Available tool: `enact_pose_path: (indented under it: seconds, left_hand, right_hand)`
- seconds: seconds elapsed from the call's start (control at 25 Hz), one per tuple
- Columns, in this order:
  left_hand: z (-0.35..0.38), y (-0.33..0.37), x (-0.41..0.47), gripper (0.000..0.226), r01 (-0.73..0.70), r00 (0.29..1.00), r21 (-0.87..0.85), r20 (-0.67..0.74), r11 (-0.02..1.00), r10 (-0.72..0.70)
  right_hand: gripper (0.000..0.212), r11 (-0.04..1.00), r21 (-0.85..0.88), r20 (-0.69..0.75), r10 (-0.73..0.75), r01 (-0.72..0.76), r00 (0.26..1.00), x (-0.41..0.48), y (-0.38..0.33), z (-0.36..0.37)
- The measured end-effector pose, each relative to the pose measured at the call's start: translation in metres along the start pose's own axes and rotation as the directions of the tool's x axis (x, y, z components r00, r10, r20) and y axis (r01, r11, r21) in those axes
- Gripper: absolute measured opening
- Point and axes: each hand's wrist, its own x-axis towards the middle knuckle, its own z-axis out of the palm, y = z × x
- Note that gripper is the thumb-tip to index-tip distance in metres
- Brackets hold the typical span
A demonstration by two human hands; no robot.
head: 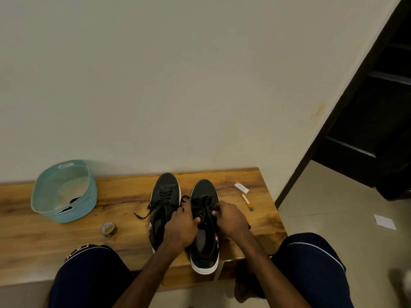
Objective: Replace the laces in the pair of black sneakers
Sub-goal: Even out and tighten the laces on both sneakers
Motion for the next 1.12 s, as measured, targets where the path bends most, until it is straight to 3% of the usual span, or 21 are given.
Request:
enact_pose_path:
  seconds: [0.08, 0.24, 0.32, 0.44, 0.56, 0.64, 0.72, 0.88, 1.0, 1.12]
  left_hand:
    - [0.003, 0.003, -0.005, 0.083, 0.026, 1.000, 0.011, -0.011, 1.000, -0.026]
    - [0.014, 0.008, -0.007, 0.089, 0.042, 0.999, 0.243, -0.022, 0.969, -0.038]
    - [0.017, 0.011, -0.006, 0.095, 0.033, 0.999, 0.266, 0.002, 0.963, -0.035]
    - [0.012, 0.011, -0.003, 0.073, -0.019, 0.998, 0.260, 0.067, 0.965, 0.002]
    - [0.001, 0.008, 0.009, 0.046, -0.010, 0.995, 0.064, 0.101, 0.998, 0.004]
    - [-0.002, 0.007, 0.017, 0.036, -0.024, 0.996, 0.080, 0.090, 0.996, 0.017]
    - [-0.004, 0.008, 0.018, 0.029, -0.025, 0.999, 0.121, 0.041, 0.992, 0.020]
    - [0.002, 0.013, 0.018, 0.031, -0.037, 0.999, 0.235, -0.002, 0.971, 0.038]
    - [0.000, 0.014, 0.022, 0.031, 0.019, 0.999, 0.198, -0.029, 0.980, -0.014]
    - [-0.005, 0.014, 0.024, 0.032, 0.011, 0.996, 0.162, -0.084, 0.987, 0.003]
  right_hand:
    - [0.014, 0.997, -0.058, -0.034, 0.051, -0.053, 0.998, 0.003, 0.000, -0.003]
    - [0.017, 0.925, -0.369, 0.000, 0.094, -0.088, 0.996, 0.003, 0.013, -0.032]
    - [0.018, 0.908, -0.402, 0.036, 0.143, -0.116, 0.989, 0.003, 0.025, -0.045]
    - [0.026, 0.932, -0.339, 0.015, 0.146, -0.133, 0.989, 0.005, 0.027, -0.047]
    - [0.029, 0.994, -0.109, -0.021, 0.017, -0.019, 1.000, 0.006, 0.008, -0.027]
    - [0.023, 1.000, 0.009, -0.044, -0.004, 0.004, 0.999, 0.002, -0.003, -0.007]
    - [0.016, 0.999, 0.000, -0.093, 0.042, -0.043, 0.995, 0.002, -0.004, 0.001]
    - [0.021, 0.964, -0.218, -0.052, 0.147, -0.155, 0.988, 0.006, 0.006, -0.006]
    - [0.024, 0.871, -0.452, 0.036, 0.235, -0.194, 0.971, -0.001, 0.012, 0.000]
    - [0.022, 0.850, -0.503, -0.015, 0.176, -0.160, 0.984, -0.002, 0.012, -0.005]
